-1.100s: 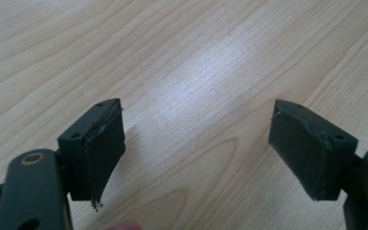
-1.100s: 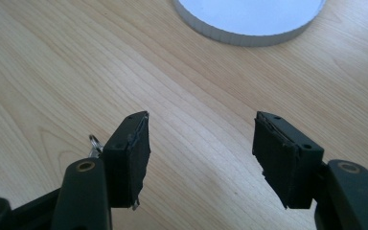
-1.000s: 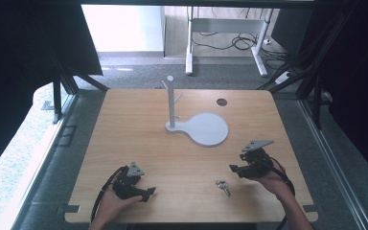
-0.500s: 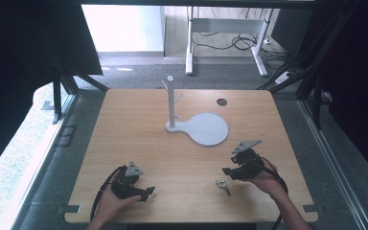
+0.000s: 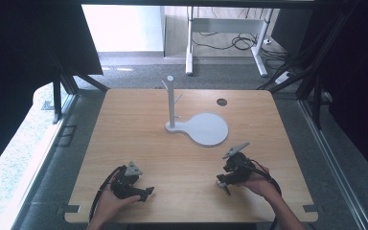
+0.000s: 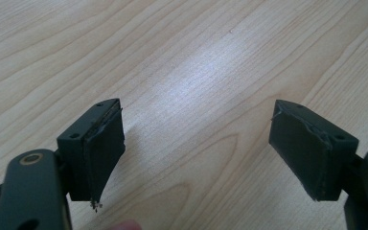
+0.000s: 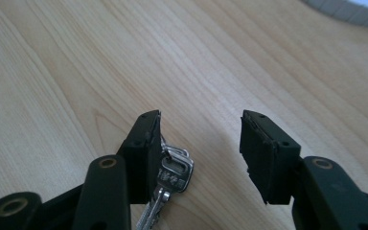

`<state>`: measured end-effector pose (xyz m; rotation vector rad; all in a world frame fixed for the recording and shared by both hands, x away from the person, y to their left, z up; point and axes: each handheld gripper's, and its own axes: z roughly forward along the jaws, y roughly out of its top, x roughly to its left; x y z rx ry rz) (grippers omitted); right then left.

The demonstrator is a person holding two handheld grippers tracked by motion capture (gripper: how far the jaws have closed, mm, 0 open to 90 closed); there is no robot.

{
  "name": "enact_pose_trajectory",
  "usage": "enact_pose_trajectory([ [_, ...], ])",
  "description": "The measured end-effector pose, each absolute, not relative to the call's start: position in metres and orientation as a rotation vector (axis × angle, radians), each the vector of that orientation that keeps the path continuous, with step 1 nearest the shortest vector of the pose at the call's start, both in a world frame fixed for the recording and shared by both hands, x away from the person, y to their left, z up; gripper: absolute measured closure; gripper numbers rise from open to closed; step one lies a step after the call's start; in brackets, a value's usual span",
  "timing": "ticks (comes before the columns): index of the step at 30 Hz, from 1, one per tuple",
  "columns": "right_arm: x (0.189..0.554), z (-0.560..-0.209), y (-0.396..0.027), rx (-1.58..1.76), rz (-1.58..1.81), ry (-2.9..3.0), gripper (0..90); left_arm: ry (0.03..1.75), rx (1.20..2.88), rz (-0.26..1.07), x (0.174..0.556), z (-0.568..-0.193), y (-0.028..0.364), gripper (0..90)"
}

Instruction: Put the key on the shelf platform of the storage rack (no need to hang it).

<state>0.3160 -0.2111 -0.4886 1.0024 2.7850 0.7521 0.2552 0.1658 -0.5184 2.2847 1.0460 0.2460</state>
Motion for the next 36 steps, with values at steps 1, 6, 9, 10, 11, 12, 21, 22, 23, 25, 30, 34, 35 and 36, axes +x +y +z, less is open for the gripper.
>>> enact_pose_trajectory([
  [1, 0.316, -0.489, -0.211, 1.002, 0.752, 2.785, 52.1, 1.045, 2.285, 0.246, 0.255, -0.518, 0.166, 20.0],
  [6, 0.315, -0.493, -0.204, 0.977, 0.721, 2.839, 56.6, 1.044, 2.282, 0.250, 0.255, -0.517, 0.166, 20.0],
  [9, 0.314, -0.497, -0.201, 0.973, 0.689, 2.868, 59.5, 1.043, 2.283, 0.248, 0.255, -0.517, 0.166, 20.0],
  [10, 0.315, -0.498, -0.201, 0.970, 0.685, 2.880, 60.9, 1.043, 2.284, 0.247, 0.255, -0.518, 0.165, 20.1],
  [11, 0.315, -0.499, -0.200, 0.974, 0.679, 2.886, 62.9, 1.044, 2.285, 0.245, 0.255, -0.518, 0.165, 20.0],
  [12, 0.315, -0.499, -0.199, 0.980, 0.672, 2.894, 63.8, 1.044, 2.286, 0.243, 0.255, -0.518, 0.165, 20.0],
  [21, 0.324, -0.501, -0.193, 1.001, 0.605, 2.953, 72.8, 1.044, 2.287, 0.243, 0.255, -0.518, 0.165, 20.0],
  [22, 0.325, -0.501, -0.192, 1.009, 0.594, 2.958, 74.3, 1.044, 2.287, 0.243, 0.255, -0.518, 0.165, 20.0],
  [23, 0.325, -0.501, -0.192, 1.009, 0.594, 2.958, 74.3, 1.042, 2.291, 0.243, 0.255, -0.518, 0.165, 20.0],
  [25, 0.326, -0.502, -0.191, 1.016, 0.589, 2.962, 76.5, 1.047, 2.282, 0.242, 0.255, -0.519, 0.164, 20.0],
  [30, 0.328, -0.502, -0.189, 1.013, 0.554, 2.986, 84.0, 1.047, 2.286, 0.245, 0.255, -0.519, 0.164, 20.0],
  [34, 0.328, -0.501, -0.188, 1.003, 0.516, 2.990, 87.4, 1.046, 2.284, 0.246, 0.255, -0.519, 0.165, 20.0],
  [35, 0.328, -0.500, -0.188, 0.998, 0.509, 2.993, 88.2, 1.047, 2.286, 0.246, 0.255, -0.520, 0.165, 20.0],
  [36, 0.327, -0.499, -0.188, 0.995, 0.508, 2.992, 88.6, 1.048, 2.286, 0.246, 0.255, -0.520, 0.165, 20.0],
])
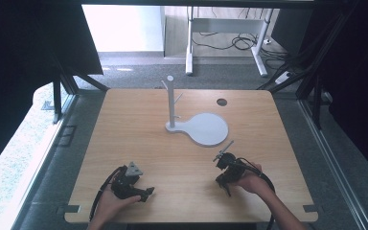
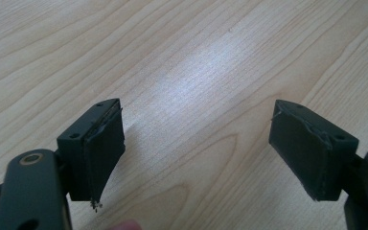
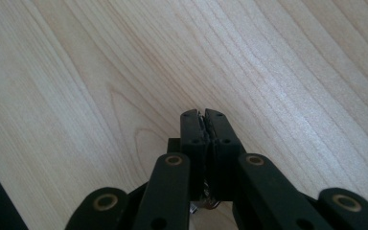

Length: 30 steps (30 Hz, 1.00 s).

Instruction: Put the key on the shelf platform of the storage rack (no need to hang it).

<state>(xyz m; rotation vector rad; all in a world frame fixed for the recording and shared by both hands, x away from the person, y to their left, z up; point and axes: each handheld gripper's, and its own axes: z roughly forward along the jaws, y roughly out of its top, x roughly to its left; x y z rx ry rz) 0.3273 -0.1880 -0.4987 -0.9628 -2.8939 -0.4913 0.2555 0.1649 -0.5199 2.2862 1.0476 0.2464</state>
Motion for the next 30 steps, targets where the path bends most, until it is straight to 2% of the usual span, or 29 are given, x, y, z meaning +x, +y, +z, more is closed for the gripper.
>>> enact_pose_trajectory([
  [15, 0.329, -0.492, -0.192, -0.960, -0.442, -2.891, 89.4, 1.056, 2.285, 0.242, 0.256, -0.521, 0.167, 20.0],
  [30, 0.336, -0.459, -0.207, -0.988, -0.401, -2.903, 90.0, 1.067, 2.266, 0.248, 0.257, -0.519, 0.172, 19.9],
])
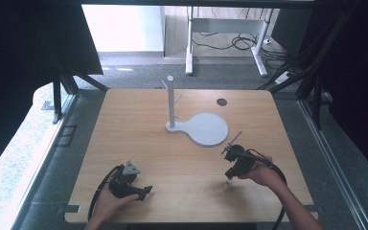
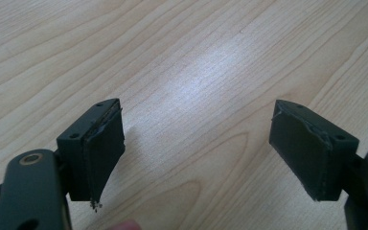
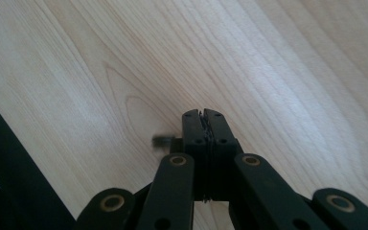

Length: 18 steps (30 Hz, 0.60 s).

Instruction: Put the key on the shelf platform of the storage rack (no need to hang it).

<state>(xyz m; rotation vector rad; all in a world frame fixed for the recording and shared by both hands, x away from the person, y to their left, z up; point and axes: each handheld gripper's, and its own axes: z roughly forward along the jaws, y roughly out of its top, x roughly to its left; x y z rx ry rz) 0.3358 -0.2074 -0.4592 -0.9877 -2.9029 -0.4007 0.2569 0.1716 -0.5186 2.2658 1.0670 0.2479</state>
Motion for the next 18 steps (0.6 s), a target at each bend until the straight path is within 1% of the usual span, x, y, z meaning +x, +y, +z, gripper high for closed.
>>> enact_pose_trajectory([
  [6, 0.335, -0.432, -0.214, -1.006, -0.410, -2.945, 90.0, 1.069, 2.262, 0.248, 0.257, -0.519, 0.172, 19.9],
  [12, 0.336, -0.421, -0.218, -1.022, -0.423, -2.951, 90.0, 1.064, 2.261, 0.251, 0.256, -0.518, 0.171, 19.9],
  [18, 0.341, -0.417, -0.218, -1.026, -0.424, -2.956, 90.0, 1.062, 2.265, 0.252, 0.257, -0.518, 0.172, 19.9],
])
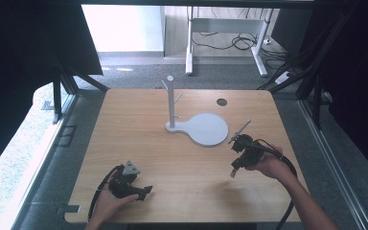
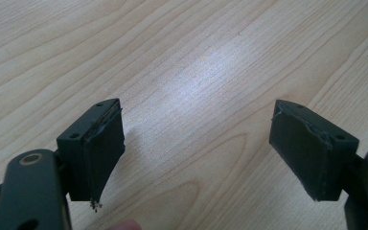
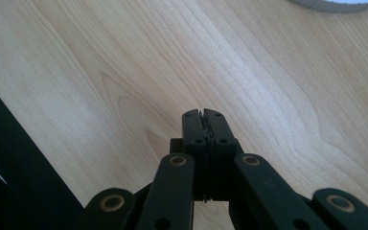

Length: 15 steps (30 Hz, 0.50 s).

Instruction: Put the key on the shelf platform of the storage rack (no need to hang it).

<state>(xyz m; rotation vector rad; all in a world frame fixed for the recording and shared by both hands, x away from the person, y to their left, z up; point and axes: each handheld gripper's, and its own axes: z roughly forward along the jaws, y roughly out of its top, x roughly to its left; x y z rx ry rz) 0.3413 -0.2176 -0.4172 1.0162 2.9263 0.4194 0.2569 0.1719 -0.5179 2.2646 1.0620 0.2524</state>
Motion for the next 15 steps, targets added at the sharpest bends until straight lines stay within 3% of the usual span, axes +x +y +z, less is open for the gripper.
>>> enact_pose_trajectory([
  [15, 0.362, -0.411, -0.205, 1.004, 0.457, 2.913, 90.0, 1.058, 2.265, 0.254, 0.257, -0.519, 0.172, 20.0],
])
